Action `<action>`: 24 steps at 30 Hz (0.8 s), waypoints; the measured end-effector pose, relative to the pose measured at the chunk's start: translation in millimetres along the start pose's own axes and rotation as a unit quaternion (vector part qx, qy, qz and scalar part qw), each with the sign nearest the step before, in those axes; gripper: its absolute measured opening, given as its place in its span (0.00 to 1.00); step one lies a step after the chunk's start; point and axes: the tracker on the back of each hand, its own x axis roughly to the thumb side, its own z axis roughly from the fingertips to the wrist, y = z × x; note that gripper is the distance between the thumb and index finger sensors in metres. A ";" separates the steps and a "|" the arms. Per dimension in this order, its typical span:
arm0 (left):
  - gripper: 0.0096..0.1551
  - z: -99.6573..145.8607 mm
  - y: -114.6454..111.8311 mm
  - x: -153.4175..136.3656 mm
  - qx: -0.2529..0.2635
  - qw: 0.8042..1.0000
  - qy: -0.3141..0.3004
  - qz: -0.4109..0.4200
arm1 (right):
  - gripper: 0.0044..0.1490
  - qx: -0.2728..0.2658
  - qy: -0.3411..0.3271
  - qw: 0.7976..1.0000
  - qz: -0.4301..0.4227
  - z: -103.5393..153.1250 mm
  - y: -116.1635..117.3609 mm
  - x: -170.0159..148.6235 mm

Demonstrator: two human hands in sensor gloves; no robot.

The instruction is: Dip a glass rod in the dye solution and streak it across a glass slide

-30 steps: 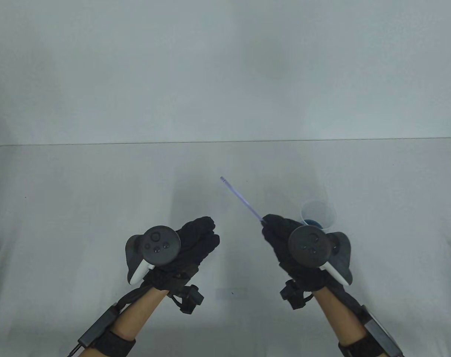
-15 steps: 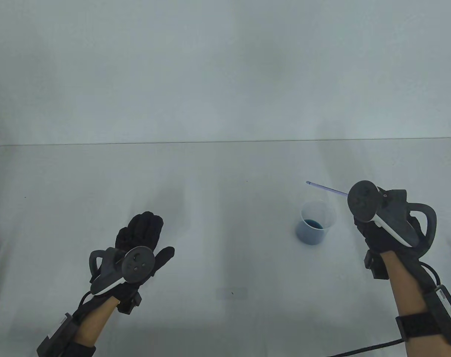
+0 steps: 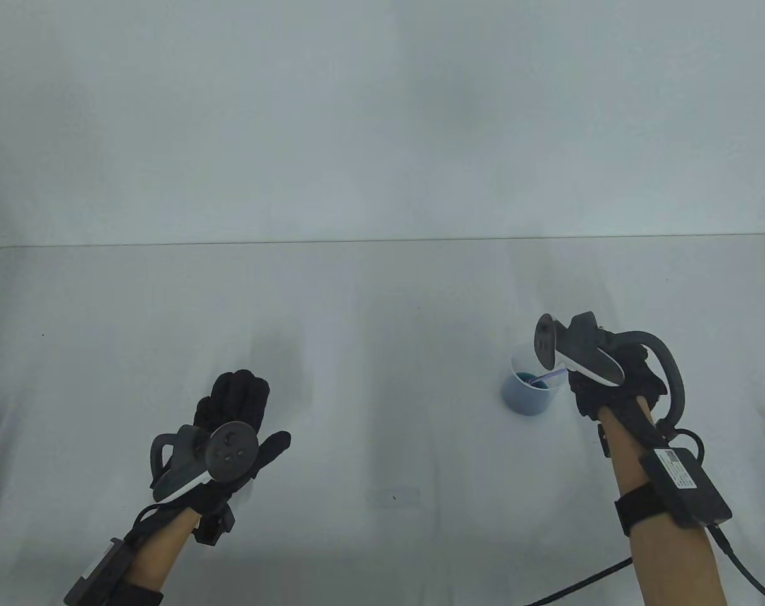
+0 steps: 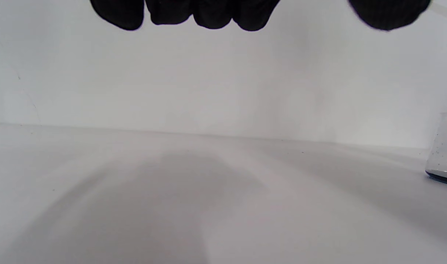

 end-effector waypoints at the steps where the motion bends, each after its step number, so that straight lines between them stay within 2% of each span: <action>1: 0.53 -0.1 0.4 0.3 0.001 1.000 0.000 0.000 | 0.25 0.003 -0.004 1.000 0.003 -1.7 2.1 3.2; 10: 0.53 -1.2 0.0 2.3 0.005 1.000 -0.007 0.002 | 0.25 0.019 -0.018 1.000 0.009 -7.4 8.8 13.6; 18: 0.53 -1.0 1.2 3.4 0.007 1.000 -0.008 0.000 | 0.26 0.024 -0.003 1.000 0.013 -13.0 13.0 11.8; 24: 0.53 -1.7 3.0 1.6 0.013 1.000 -0.003 0.006 | 0.26 0.008 0.000 1.000 -0.012 -8.3 -1.9 0.2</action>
